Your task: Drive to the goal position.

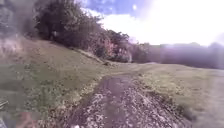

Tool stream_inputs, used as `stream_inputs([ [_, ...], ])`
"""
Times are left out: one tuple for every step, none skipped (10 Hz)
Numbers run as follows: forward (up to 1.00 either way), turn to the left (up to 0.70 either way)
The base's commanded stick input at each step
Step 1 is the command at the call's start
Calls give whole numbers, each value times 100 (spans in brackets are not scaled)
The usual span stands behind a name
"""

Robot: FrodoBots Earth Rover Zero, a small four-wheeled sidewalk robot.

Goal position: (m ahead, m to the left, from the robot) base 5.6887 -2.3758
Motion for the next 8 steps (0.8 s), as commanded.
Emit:
stream_inputs([
  [85,0],
  [85,0],
  [85,0],
  [85,0],
  [85,0],
  [85,0],
  [85,0],
  [85,0],
])
